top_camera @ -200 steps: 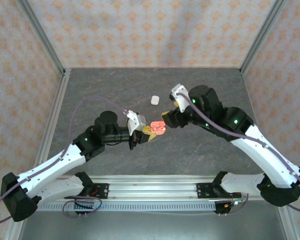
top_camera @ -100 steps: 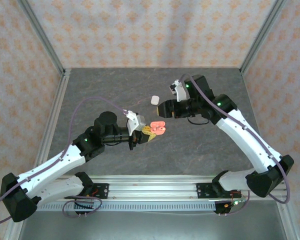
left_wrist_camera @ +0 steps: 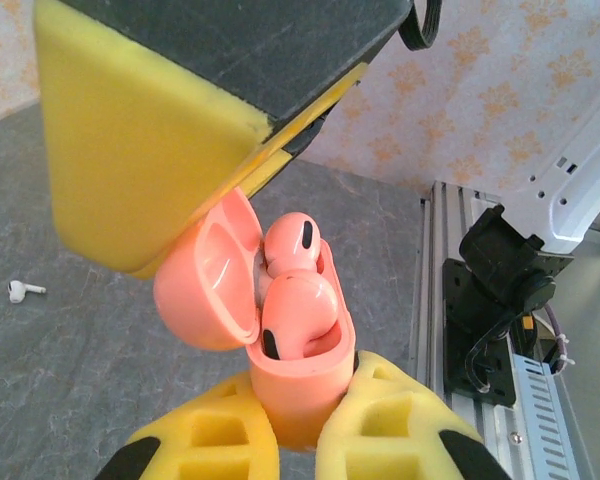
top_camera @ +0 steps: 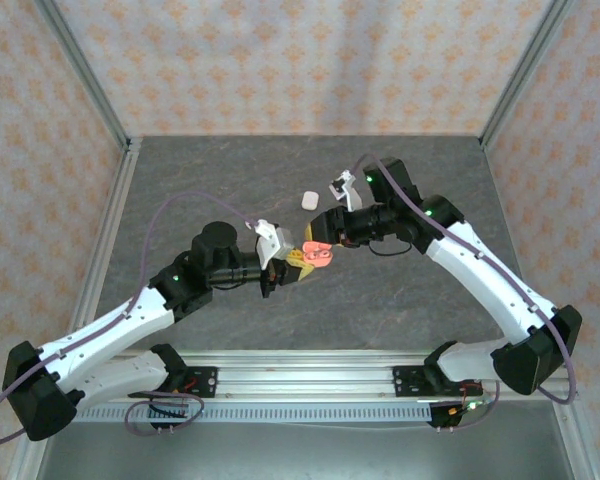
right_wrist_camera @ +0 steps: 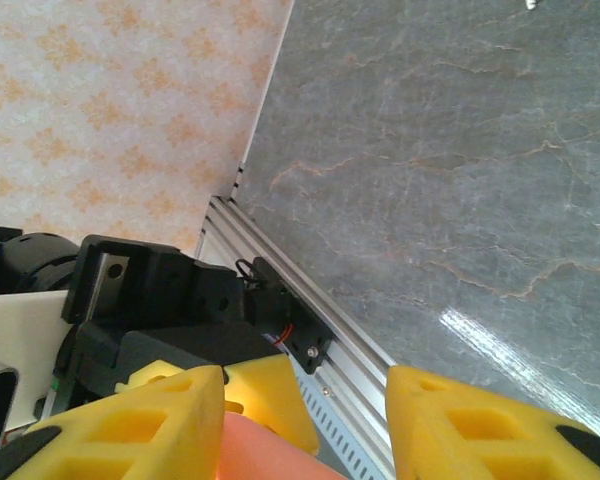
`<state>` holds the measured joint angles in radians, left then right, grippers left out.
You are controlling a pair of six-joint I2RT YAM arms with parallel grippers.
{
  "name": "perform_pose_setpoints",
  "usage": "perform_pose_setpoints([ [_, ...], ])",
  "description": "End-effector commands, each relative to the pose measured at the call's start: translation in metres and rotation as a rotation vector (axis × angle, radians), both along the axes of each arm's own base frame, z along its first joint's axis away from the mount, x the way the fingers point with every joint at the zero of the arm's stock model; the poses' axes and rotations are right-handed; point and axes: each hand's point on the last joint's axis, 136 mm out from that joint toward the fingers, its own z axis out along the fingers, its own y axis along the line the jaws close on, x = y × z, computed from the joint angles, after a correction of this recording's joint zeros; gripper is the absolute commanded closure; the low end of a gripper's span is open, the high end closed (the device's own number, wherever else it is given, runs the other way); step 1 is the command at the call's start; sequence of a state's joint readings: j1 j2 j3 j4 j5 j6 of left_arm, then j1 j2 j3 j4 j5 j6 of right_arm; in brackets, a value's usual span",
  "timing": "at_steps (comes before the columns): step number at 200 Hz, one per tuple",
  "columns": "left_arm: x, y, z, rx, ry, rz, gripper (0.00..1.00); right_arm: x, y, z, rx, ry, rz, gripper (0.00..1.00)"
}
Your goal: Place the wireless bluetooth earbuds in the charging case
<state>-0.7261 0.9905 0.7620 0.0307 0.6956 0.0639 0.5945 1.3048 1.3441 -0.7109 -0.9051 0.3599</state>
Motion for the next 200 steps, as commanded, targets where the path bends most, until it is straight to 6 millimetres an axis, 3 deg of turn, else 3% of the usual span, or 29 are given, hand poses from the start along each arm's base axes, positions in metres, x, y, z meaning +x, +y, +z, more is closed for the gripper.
perform_pose_setpoints([
  [1,0.008,-0.001,0.011,-0.034,-0.028,0.032,1.00,-0.008,0.001,0.010,0.050,-0.018,0.033,0.54],
  [68,0.012,-0.002,0.006,-0.031,-0.010,0.044,1.00,-0.022,-0.006,0.024,0.091,-0.062,0.050,0.56],
  [136,0.015,0.000,0.007,-0.034,-0.005,0.066,1.00,-0.029,-0.007,0.024,0.101,-0.065,0.074,0.57],
  [172,0.020,0.005,-0.001,-0.021,0.011,0.113,1.00,-0.014,-0.025,0.020,-0.015,-0.163,-0.037,0.58],
  [200,0.030,0.017,-0.016,-0.025,0.065,0.195,1.00,0.004,-0.047,0.000,-0.163,-0.179,-0.148,0.57],
])
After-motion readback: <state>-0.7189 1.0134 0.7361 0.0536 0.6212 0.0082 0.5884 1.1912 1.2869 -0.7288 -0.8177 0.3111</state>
